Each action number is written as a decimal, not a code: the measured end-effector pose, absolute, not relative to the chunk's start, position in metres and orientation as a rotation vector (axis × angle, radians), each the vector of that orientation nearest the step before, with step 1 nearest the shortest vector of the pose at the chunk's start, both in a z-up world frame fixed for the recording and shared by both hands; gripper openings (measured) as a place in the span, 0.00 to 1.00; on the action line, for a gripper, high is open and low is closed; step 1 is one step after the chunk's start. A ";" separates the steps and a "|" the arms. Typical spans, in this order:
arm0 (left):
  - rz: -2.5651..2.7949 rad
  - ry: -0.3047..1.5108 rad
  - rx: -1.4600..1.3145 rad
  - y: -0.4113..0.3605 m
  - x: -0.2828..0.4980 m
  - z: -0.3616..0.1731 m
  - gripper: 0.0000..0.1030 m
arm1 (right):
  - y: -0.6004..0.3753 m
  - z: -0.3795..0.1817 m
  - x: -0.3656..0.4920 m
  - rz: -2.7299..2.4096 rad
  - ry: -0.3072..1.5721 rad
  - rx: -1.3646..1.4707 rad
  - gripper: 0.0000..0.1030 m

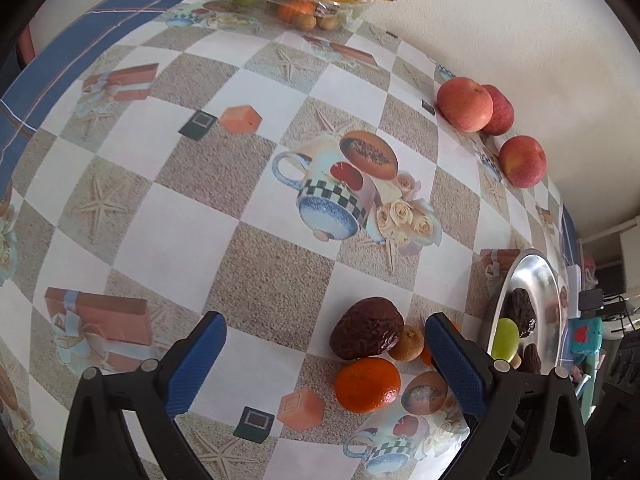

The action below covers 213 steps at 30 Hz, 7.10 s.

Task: Organize fruits
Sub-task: 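Move both grippers back toward the remaining date and orange beside the plate, then grasp a dark date with the left gripper while the right gripper grasps an orange, then carry the date into the steel plate and release while the right gripper releases the orange there, then move both grippers back toward the loose orange and small brown fruit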

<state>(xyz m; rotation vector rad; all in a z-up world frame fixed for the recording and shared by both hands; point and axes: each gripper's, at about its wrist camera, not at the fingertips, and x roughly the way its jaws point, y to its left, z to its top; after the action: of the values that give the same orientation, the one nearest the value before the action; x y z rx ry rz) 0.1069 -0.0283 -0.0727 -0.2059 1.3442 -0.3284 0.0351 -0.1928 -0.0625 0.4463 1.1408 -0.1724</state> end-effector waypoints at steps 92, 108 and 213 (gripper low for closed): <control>-0.250 1.381 -0.299 -0.001 0.123 -0.083 0.46 | -0.191 -0.073 0.043 -0.213 1.142 0.448 0.41; -0.262 1.376 -0.287 -0.005 0.123 -0.084 0.46 | -0.192 -0.074 0.043 -0.214 1.140 0.469 0.41; -0.102 1.190 -0.153 0.018 0.122 -0.026 1.00 | -0.234 -0.027 0.007 -0.323 1.109 0.417 0.60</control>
<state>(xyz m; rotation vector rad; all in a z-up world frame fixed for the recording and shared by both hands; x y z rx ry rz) 0.1224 0.0175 -0.0257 -0.1526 1.1905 -0.1021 0.0069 -0.2340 -0.0274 0.4175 1.1093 -0.3229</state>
